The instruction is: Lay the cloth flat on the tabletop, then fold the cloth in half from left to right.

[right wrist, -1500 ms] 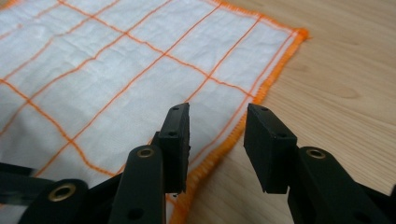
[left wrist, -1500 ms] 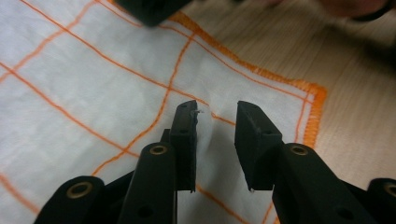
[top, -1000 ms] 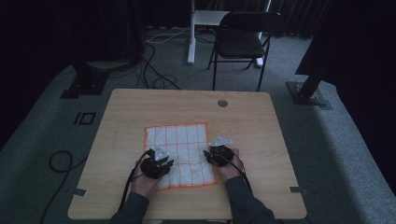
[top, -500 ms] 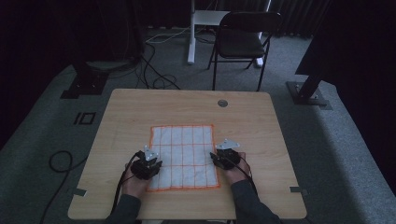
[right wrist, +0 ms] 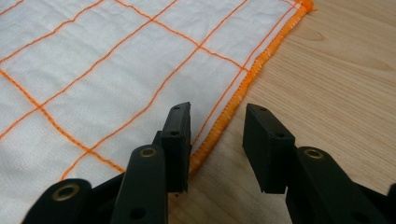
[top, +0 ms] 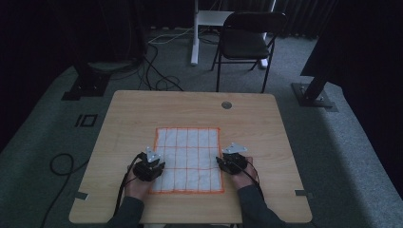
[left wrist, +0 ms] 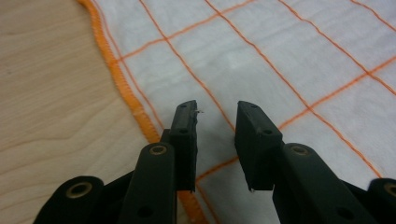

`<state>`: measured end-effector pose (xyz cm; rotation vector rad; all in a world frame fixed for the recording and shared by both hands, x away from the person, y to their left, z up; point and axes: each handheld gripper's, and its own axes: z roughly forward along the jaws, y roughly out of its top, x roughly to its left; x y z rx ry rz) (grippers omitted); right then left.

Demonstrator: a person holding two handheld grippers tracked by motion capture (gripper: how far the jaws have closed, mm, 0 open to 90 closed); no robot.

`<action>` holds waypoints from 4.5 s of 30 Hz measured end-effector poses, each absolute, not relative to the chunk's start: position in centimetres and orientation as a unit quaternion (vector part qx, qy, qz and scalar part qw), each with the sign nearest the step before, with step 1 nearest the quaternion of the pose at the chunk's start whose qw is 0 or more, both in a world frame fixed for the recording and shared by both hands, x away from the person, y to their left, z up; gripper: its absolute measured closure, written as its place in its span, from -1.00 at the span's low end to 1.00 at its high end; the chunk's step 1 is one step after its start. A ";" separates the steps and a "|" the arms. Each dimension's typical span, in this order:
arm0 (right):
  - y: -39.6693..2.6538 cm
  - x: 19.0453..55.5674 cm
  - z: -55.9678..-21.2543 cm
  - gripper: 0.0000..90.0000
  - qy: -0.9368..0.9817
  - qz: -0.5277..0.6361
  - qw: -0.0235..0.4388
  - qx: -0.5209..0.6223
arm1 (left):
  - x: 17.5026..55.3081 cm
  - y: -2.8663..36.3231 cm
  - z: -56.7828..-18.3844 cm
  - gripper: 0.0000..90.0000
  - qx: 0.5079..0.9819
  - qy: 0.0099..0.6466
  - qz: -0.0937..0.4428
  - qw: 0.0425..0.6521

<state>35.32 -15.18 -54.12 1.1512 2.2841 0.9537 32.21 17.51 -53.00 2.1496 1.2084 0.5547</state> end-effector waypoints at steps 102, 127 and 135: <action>-20.1 34.1 -54.5 0.18 0.794 0.348 0.206 0.454 | 35.0 11.1 -48.2 0.98 0.822 0.376 0.145 0.402; -20.2 34.1 -54.5 0.17 0.792 0.351 0.204 0.456 | 35.3 4.7 -48.3 0.98 0.851 0.317 0.129 0.399; -20.2 34.1 -54.5 0.16 0.792 0.352 0.203 0.456 | 35.2 2.6 -48.6 0.98 0.860 0.299 0.125 0.393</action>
